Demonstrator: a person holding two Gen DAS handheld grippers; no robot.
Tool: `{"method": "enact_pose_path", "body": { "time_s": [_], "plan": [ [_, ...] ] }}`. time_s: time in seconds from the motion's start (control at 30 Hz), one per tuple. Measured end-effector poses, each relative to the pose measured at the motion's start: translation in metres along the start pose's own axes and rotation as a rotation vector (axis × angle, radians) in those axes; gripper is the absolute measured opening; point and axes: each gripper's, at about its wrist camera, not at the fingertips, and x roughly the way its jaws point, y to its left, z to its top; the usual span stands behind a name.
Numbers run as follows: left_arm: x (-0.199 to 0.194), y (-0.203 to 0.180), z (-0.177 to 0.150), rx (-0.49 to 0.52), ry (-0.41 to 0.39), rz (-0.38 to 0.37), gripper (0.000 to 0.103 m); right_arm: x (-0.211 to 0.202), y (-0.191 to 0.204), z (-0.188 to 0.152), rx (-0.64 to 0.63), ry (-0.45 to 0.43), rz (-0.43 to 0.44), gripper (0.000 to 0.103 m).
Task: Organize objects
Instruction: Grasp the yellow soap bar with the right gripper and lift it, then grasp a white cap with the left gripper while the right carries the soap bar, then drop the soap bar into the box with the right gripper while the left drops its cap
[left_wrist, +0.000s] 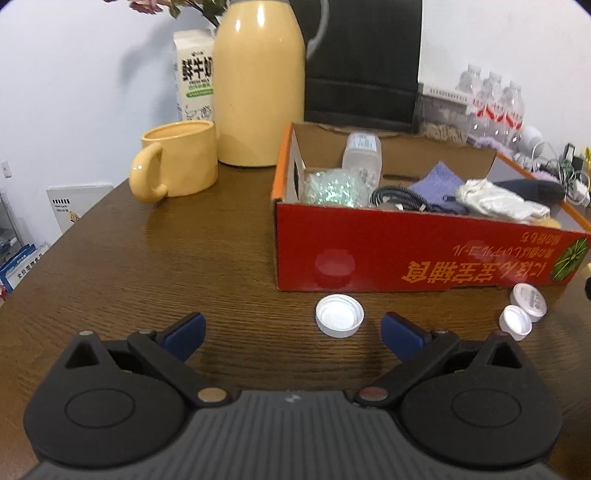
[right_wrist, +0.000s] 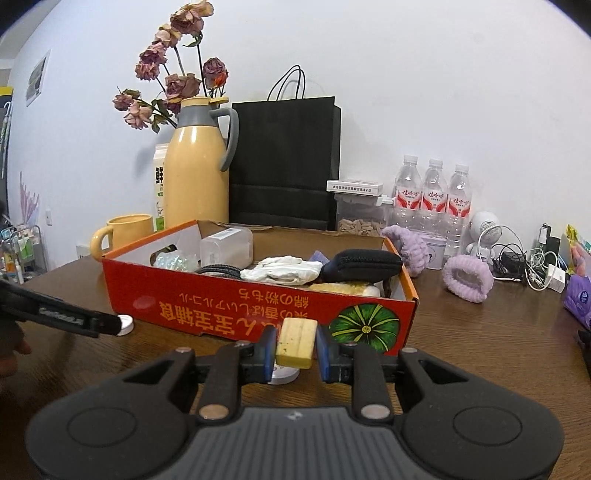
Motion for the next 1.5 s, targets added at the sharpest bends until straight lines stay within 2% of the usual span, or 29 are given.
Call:
{"method": "enact_pose_path", "body": {
  "time_s": [0.17,0.27,0.33,0.37,0.4,0.43,0.5,0.6,0.8,1.0,1.27,1.5],
  "plan": [
    [0.009,-0.009,0.004,0.014,0.011,0.005,0.102,0.0,0.001,-0.001,-0.005,-0.003,0.002,0.022],
    [0.013,-0.012,0.005,0.016,0.026,-0.002,0.088,0.0,0.002,-0.001,-0.008,-0.003,0.002,0.022],
    [0.01,-0.013,0.005,0.015,0.011,-0.001,0.07,-0.001,0.002,-0.001,-0.007,-0.002,0.002,0.022],
    [0.009,-0.012,0.005,0.015,0.005,-0.005,0.056,0.0,0.002,-0.001,-0.009,-0.001,0.002,0.022],
    [0.007,-0.013,0.004,0.017,-0.003,-0.008,0.036,0.0,0.002,-0.001,-0.01,-0.001,0.002,0.022],
    [0.006,-0.013,0.004,0.022,-0.01,-0.018,0.03,0.0,0.003,-0.001,-0.011,0.0,0.001,0.022],
    [0.004,-0.012,0.003,0.021,-0.013,-0.039,0.029,0.0,0.003,-0.002,-0.014,0.001,0.001,0.021],
    [0.0,-0.012,0.001,0.021,-0.026,-0.032,0.029,0.0,0.003,-0.002,-0.017,0.0,-0.001,0.022],
    [-0.02,-0.015,0.001,0.004,-0.097,-0.043,0.029,-0.001,0.005,-0.002,-0.024,-0.005,-0.001,0.022],
    [-0.045,-0.026,0.007,0.004,-0.186,-0.092,0.029,-0.004,0.007,0.002,-0.008,-0.033,0.007,0.022],
    [-0.064,-0.044,0.042,0.015,-0.29,-0.136,0.029,-0.003,0.016,0.031,-0.019,-0.099,0.042,0.022],
    [-0.051,-0.052,0.077,-0.018,-0.339,-0.121,0.029,0.027,0.025,0.069,-0.068,-0.161,0.026,0.021]
  ]
}}
